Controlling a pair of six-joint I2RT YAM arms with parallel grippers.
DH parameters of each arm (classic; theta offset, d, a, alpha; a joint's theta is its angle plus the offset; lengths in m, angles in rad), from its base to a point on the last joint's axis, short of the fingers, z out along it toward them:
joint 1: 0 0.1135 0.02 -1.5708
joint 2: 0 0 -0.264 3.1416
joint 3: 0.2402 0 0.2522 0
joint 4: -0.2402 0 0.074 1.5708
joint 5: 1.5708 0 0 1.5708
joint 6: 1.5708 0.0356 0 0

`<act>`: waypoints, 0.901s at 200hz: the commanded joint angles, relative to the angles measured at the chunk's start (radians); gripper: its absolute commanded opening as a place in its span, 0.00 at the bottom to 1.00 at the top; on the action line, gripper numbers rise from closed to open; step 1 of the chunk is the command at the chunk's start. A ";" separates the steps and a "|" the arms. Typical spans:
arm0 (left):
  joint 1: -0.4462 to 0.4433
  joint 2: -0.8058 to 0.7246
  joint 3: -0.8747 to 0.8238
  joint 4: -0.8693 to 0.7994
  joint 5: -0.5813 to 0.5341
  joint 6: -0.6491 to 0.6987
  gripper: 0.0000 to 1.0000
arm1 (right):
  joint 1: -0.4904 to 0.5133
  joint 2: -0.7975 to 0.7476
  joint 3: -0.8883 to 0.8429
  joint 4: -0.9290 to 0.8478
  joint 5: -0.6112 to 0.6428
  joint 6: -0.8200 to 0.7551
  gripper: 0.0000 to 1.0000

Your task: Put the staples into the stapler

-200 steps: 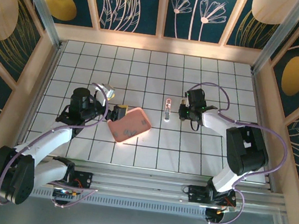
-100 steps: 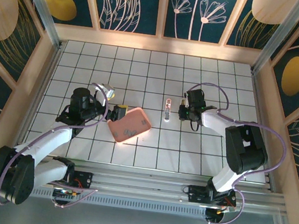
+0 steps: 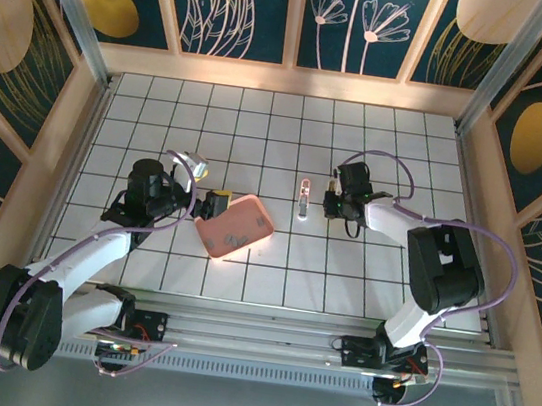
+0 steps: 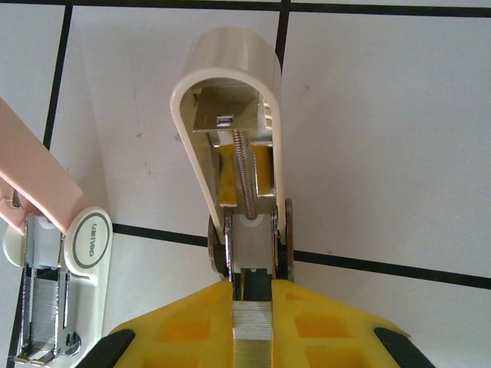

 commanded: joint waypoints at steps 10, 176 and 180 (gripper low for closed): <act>-0.003 -0.006 0.021 0.028 0.016 0.002 0.97 | -0.003 0.005 -0.006 -0.003 0.040 -0.018 0.17; -0.003 -0.014 0.021 0.029 0.018 0.002 0.97 | -0.017 -0.130 -0.022 -0.024 0.007 0.081 0.17; -0.004 -0.014 0.020 0.030 0.020 0.001 0.97 | -0.021 -0.141 -0.026 -0.030 0.007 0.086 0.17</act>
